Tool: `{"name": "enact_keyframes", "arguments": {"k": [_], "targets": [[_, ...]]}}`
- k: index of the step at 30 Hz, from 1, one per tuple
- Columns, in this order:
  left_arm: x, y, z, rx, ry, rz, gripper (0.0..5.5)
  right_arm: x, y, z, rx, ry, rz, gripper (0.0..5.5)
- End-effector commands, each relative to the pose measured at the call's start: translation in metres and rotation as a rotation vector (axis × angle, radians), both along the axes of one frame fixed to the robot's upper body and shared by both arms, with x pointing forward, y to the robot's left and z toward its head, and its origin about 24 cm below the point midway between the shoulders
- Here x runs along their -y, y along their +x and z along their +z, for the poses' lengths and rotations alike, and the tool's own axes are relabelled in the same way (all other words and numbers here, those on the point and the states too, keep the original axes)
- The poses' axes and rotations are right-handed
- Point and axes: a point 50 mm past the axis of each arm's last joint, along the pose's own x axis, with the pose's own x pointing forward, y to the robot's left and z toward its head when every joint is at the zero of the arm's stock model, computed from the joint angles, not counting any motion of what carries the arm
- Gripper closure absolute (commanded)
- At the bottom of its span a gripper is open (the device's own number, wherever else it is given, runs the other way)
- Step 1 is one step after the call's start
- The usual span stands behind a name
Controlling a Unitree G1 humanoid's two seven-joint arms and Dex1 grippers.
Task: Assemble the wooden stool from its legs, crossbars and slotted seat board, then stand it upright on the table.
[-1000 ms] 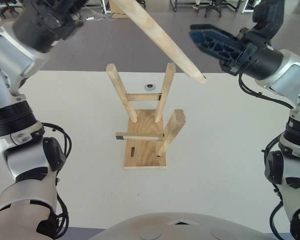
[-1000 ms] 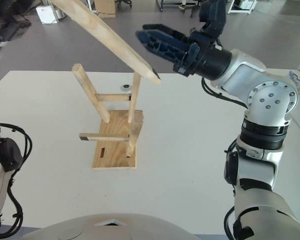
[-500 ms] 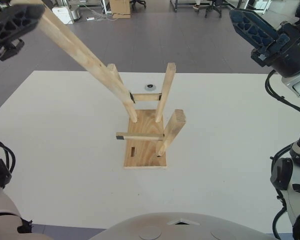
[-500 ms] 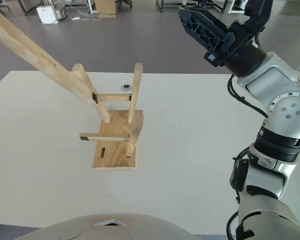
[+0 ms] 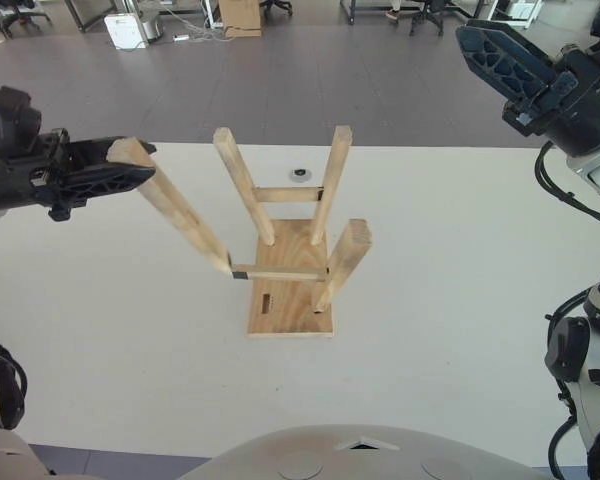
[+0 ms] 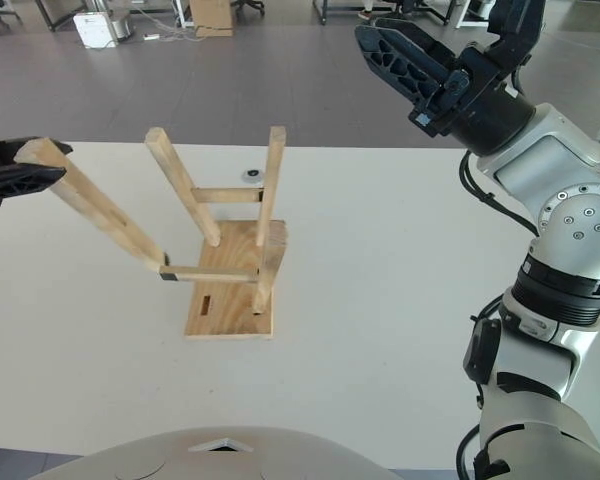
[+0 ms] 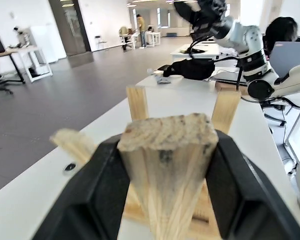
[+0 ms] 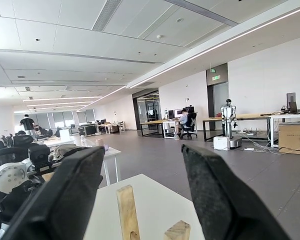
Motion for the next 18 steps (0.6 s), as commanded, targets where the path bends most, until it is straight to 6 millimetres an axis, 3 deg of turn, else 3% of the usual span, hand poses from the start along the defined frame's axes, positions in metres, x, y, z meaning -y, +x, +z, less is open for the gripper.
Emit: {"name": "enact_keyframes", "arguments": {"k": [1, 10, 18], "targets": [[-0.008, -0.002, -0.012, 0.001, 0.082, -0.012, 3.45, 0.004, -0.005, -0.003, 0.004, -0.01, -0.019, 2.61], [0.011, -0.004, -0.041, -0.02, -0.053, -0.156, 3.46, 0.015, -0.014, -0.015, -0.01, -0.012, -0.083, 2.61], [0.023, -0.019, -0.055, -0.049, -0.114, -0.233, 3.46, 0.01, -0.012, -0.028, -0.049, -0.007, -0.058, 2.61]]}}
